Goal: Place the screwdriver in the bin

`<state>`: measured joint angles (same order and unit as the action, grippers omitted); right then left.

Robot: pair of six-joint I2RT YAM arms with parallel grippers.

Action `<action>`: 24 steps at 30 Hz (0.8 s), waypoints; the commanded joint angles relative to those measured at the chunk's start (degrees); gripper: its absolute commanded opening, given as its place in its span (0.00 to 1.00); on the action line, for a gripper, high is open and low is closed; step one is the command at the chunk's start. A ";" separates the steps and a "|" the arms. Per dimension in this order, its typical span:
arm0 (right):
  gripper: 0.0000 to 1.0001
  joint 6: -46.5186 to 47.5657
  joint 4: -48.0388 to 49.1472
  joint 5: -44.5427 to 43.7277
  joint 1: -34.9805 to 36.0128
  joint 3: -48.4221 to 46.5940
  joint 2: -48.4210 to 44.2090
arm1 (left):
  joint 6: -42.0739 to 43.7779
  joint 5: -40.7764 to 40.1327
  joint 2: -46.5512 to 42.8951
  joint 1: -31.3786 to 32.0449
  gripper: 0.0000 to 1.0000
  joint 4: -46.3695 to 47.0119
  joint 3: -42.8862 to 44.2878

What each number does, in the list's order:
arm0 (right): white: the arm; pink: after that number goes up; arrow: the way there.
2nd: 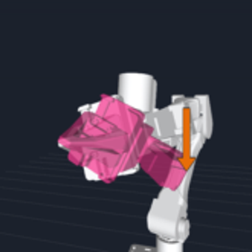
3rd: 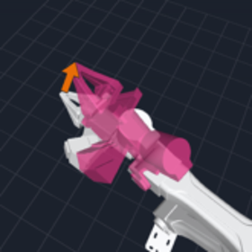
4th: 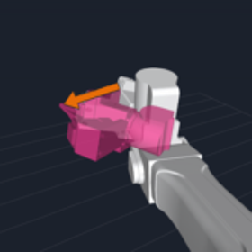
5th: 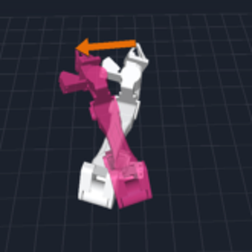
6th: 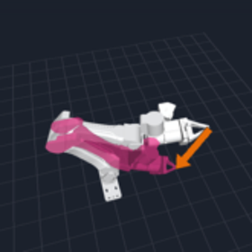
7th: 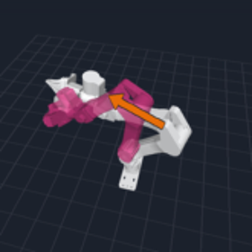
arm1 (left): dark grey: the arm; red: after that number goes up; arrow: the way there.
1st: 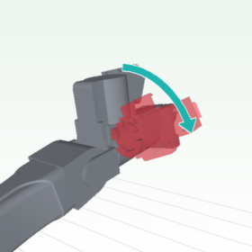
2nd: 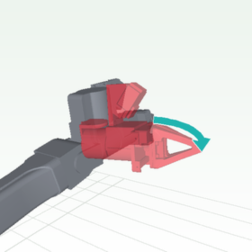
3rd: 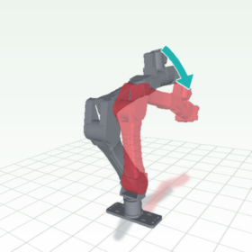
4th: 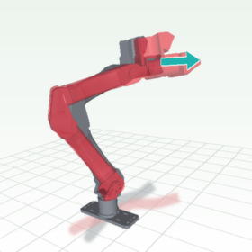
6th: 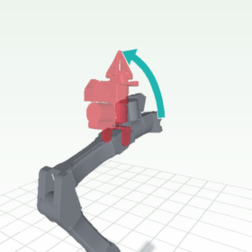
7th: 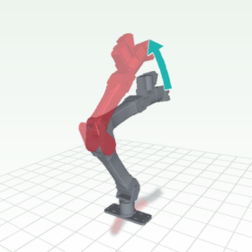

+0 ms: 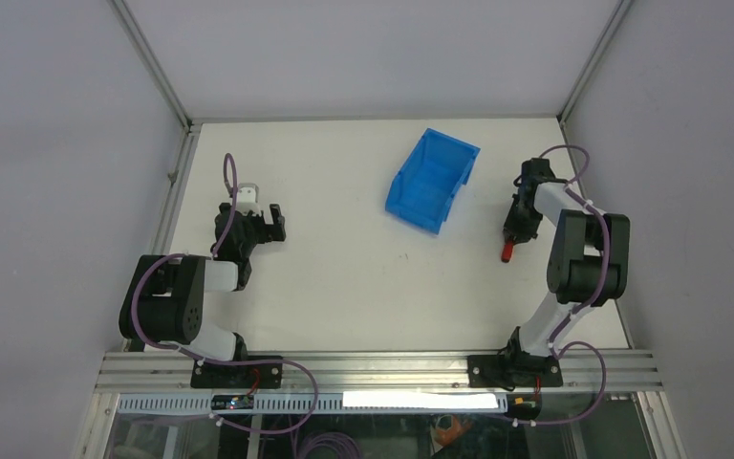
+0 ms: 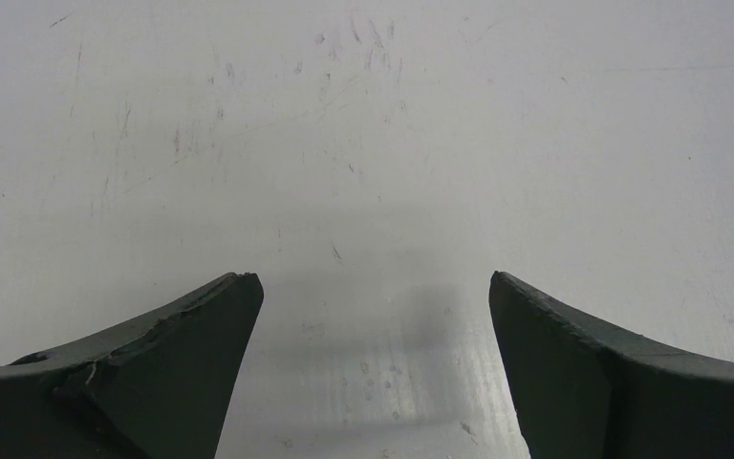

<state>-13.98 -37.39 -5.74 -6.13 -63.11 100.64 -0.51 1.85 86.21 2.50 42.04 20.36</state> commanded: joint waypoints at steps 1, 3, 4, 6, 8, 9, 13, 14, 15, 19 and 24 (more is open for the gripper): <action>0.04 0.91 -1.28 0.53 -0.26 2.41 -2.95 | -0.37 1.32 0.16 -0.74 0.99 4.37 1.44; 0.00 1.36 -3.06 0.15 -0.20 0.88 -4.04 | -0.37 1.32 0.17 -0.77 0.99 4.37 1.44; 0.00 1.60 -4.41 -0.14 -0.20 -0.51 -4.72 | -0.37 1.31 0.18 -0.80 0.99 4.36 1.44; 0.00 2.19 -8.13 -1.12 -0.20 -4.47 -6.40 | -0.37 1.30 0.13 -0.76 0.99 4.37 1.44; 0.00 2.62 -12.03 -1.52 -0.20 -9.18 -8.35 | -0.37 1.26 0.15 -0.77 0.99 4.36 1.44; 0.00 2.88 -14.71 -1.55 -0.20 -12.66 -9.32 | -0.37 1.31 0.17 -0.75 0.99 4.36 1.44; 0.00 3.25 -23.05 -0.78 -0.20 -22.91 -10.56 | -0.37 1.32 0.18 -0.77 0.99 4.35 1.44; 0.00 3.21 -24.54 -0.42 -0.20 -25.18 -10.95 | -0.37 1.32 0.18 -0.76 0.99 4.38 1.44; 0.00 2.58 -25.90 0.50 -0.20 -27.20 -11.15 | -0.37 1.30 0.15 -0.75 0.99 4.37 1.44; 0.00 0.47 -31.05 4.74 -0.05 -35.11 -11.24 | -0.37 1.33 0.14 -0.74 0.99 4.42 1.44; 0.00 -4.57 -28.04 11.04 1.35 -36.49 -12.51 | -0.41 1.32 0.10 -0.74 0.99 4.30 1.44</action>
<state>-14.04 -64.18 -1.93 -5.91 -98.43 89.93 -0.51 1.87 86.21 2.50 42.04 20.36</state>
